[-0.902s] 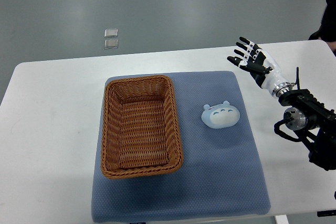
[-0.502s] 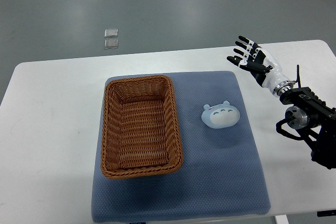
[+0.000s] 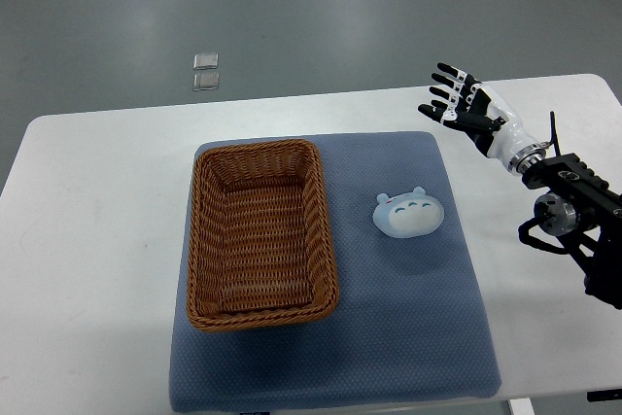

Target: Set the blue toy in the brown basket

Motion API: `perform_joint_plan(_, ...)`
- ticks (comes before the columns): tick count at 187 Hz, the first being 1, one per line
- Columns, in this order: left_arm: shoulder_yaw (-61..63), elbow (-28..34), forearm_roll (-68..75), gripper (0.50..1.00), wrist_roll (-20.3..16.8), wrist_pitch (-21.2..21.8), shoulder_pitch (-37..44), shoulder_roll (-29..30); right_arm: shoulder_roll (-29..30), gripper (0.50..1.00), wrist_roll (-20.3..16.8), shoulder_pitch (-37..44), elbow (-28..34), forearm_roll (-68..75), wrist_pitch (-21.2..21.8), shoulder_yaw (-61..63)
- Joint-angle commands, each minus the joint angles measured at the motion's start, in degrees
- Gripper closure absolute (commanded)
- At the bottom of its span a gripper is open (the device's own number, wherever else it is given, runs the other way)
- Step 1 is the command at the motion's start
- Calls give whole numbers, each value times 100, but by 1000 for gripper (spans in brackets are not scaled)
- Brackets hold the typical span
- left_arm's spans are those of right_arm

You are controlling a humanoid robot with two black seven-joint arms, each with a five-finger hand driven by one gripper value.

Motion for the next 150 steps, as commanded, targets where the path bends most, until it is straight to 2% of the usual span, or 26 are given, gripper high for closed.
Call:
perform_joint_plan(1,0,0,0,500,0,1,0,0,0,591,26,0,10,-226,0,4)
perform_joint_plan(23,0,0,0,500,0,1,0,0,0,591,105,0,27,-454,35,-4)
perform_joint_plan(61,-9,0,0,500,0,1,0,0,-237,591,141,0,212,-683,448,-22)
perform_joint_plan(81,-18,0,0,500,0,1,0,0,-352,591,167,0,344,-841,519,-92)
perform_joint_plan(113,-18,0,0,500,0,1,0,0,-545,591,360,26,414,-1263,615,-251)
perform_joint_plan(150,-18,0,9,500,0,1,-35,0,-879,591,615,18,766,-2045,826,-268)
